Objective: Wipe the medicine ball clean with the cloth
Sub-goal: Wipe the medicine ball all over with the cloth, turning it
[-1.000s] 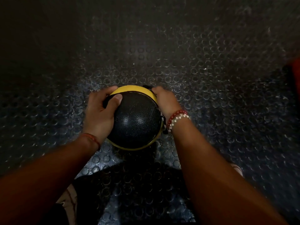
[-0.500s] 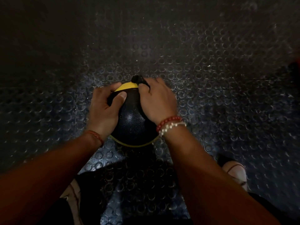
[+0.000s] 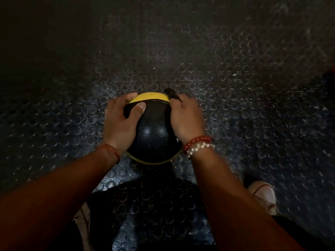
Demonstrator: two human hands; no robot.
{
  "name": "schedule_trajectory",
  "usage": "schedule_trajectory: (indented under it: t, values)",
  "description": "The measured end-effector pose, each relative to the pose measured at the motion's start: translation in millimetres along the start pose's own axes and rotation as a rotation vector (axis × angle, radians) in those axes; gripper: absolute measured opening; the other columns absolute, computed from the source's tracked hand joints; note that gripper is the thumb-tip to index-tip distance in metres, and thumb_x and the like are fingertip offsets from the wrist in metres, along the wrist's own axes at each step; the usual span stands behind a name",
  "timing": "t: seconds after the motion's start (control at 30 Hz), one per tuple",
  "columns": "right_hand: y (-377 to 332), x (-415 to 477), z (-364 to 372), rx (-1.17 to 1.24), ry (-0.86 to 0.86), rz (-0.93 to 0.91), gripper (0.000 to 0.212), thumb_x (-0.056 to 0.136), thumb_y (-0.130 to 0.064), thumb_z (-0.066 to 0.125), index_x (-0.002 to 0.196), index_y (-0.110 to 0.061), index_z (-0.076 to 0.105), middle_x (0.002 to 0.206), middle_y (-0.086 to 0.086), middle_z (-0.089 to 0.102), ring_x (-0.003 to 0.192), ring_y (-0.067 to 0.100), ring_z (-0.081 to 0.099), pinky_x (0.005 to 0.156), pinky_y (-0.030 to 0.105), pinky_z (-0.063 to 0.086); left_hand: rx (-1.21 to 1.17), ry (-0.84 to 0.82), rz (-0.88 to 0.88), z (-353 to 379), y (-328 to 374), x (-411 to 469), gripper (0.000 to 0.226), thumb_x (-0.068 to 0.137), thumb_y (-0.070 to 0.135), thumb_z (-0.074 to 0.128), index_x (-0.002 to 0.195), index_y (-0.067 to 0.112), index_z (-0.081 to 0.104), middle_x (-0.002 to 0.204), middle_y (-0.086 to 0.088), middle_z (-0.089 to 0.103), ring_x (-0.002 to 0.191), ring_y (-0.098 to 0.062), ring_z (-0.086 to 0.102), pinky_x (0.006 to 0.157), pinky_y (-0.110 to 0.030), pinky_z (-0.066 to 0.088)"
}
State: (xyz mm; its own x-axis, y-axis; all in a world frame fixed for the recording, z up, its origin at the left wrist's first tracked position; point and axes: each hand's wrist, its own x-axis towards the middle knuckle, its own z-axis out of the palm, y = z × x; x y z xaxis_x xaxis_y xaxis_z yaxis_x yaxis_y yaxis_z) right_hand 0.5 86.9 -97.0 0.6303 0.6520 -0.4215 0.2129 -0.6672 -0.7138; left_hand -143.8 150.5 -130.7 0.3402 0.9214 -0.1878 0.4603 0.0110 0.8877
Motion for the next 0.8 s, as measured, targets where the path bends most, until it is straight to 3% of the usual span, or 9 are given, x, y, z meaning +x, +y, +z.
schedule_trajectory:
  t: [0.13, 0.23, 0.4, 0.5, 0.6, 0.7, 0.8]
  values:
    - [-8.5, -9.3, 6.4, -0.19, 0.083, -0.249, 0.038, 0.096, -0.037, 0.034, 0.126, -0.03, 0.055, 0.123, 0.0, 0.051, 0.107, 0.026, 0.052, 0.089, 0.039, 0.044, 0.029, -0.018, 0.019, 0.4, -0.3, -0.4, 0.032, 0.074, 0.065, 0.048, 0.105, 0.055, 0.051, 0.116, 0.013, 0.044, 0.125, -0.014, 0.047, 0.111, -0.036, 0.037]
    - [-13.9, 4.8, 4.8, -0.274, -0.006, -0.358, 0.036, 0.097, -0.036, 0.035, 0.12, -0.025, 0.059, 0.116, 0.002, 0.054, 0.104, 0.027, 0.055, 0.084, 0.034, 0.043, 0.045, -0.013, 0.036, 1.0, -0.8, -1.4, 0.039, 0.075, 0.064, 0.047, 0.111, 0.048, 0.053, 0.115, 0.014, 0.044, 0.125, -0.014, 0.045, 0.109, -0.03, 0.034]
    - [-22.1, 38.9, -5.4, -0.191, -0.231, -0.184, 0.035, 0.098, -0.028, 0.037, 0.112, -0.011, 0.063, 0.119, 0.012, 0.061, 0.109, 0.028, 0.055, 0.093, 0.035, 0.044, -0.003, -0.003, 0.006, 1.9, 0.0, 0.9, 0.034, 0.074, 0.065, 0.05, 0.105, 0.053, 0.055, 0.109, 0.025, 0.042, 0.123, -0.013, 0.047, 0.109, -0.032, 0.036]
    - [-12.2, 46.4, -12.8, -0.242, -0.296, -0.05, 0.035, 0.101, -0.014, 0.032, 0.125, -0.001, 0.053, 0.129, 0.019, 0.054, 0.119, 0.033, 0.049, 0.096, 0.033, 0.039, -0.004, 0.0, -0.012, 2.2, 1.7, 1.0, 0.036, 0.073, 0.065, 0.051, 0.105, 0.051, 0.057, 0.11, 0.025, 0.043, 0.123, -0.012, 0.048, 0.111, -0.036, 0.038]
    - [2.3, 37.6, -17.7, -0.144, -0.207, 0.021, 0.033, 0.101, -0.013, 0.033, 0.124, -0.003, 0.055, 0.125, 0.017, 0.057, 0.116, 0.032, 0.051, 0.09, 0.032, 0.039, -0.015, -0.018, -0.037, 1.6, 3.7, 1.5, 0.029, 0.073, 0.067, 0.052, 0.1, 0.058, 0.056, 0.111, 0.027, 0.043, 0.125, -0.013, 0.048, 0.112, -0.042, 0.039]
    - [7.2, 11.9, -7.3, 0.122, -0.04, 0.084, 0.027, 0.097, -0.027, 0.039, 0.097, -0.018, 0.064, 0.098, 0.004, 0.06, 0.089, 0.023, 0.057, 0.069, 0.031, 0.039, 0.0, -0.008, -0.04, 2.0, 3.8, 3.2, 0.028, 0.073, 0.068, 0.052, 0.099, 0.058, 0.056, 0.11, 0.028, 0.043, 0.126, -0.015, 0.048, 0.111, -0.045, 0.039]
    - [2.5, -6.4, 5.4, -0.022, 0.087, -0.076, 0.03, 0.096, -0.033, 0.038, 0.112, -0.024, 0.062, 0.114, 0.002, 0.054, 0.093, 0.019, 0.053, 0.076, 0.032, 0.04, 0.001, 0.001, -0.016, 2.5, 2.5, 3.0, 0.028, 0.074, 0.067, 0.051, 0.1, 0.057, 0.055, 0.108, 0.028, 0.041, 0.125, -0.017, 0.049, 0.111, -0.046, 0.04]
